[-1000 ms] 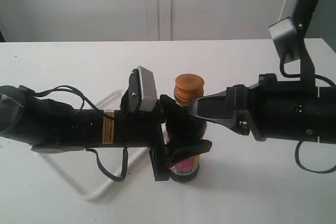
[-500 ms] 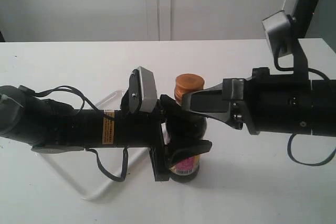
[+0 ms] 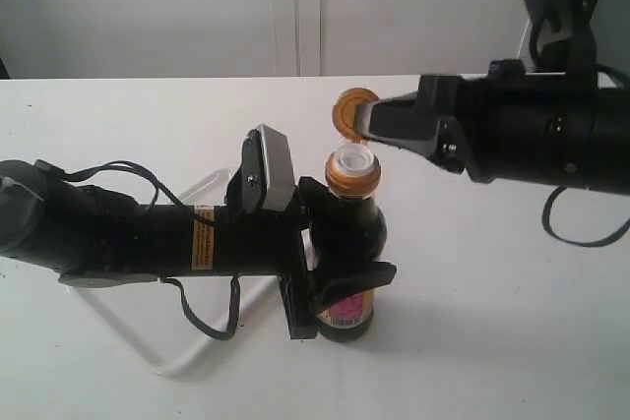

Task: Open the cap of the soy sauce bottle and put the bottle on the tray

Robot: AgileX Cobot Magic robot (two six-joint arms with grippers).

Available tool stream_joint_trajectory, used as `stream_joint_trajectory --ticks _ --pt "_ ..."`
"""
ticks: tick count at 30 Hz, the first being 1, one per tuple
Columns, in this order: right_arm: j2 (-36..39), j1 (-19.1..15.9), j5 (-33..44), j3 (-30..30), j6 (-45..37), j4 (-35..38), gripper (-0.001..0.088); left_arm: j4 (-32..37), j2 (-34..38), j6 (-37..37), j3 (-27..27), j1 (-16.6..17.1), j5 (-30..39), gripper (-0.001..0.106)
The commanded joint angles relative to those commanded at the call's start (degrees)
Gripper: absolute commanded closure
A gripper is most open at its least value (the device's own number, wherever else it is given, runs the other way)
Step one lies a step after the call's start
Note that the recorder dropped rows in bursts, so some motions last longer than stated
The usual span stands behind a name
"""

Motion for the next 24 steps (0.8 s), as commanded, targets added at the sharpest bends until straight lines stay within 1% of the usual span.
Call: stream_joint_trajectory --ticks 6,12,15,18,24 --pt "-0.37 0.0 -2.71 -0.65 -1.5 -1.13 0.0868 0.0 0.0 0.0 0.0 0.0 0.0 0.105" --pt "-2.03 0.0 -14.1 -0.65 -1.09 -9.73 0.0868 -0.23 -0.1 0.0 0.0 0.0 0.0 0.105" --pt "-3.98 0.0 -19.16 -0.65 -1.09 -12.7 0.0868 -0.6 -0.11 -0.21 0.0 0.0 0.0 0.105" --pt "-6.15 0.0 -24.47 -0.65 -1.09 -17.63 0.0868 -0.94 -0.11 -0.72 0.0 0.0 0.0 0.105" --pt "-8.79 0.0 -30.51 1.52 -1.09 -26.37 0.0868 -2.65 -0.21 -2.35 0.0 0.0 0.0 0.105"
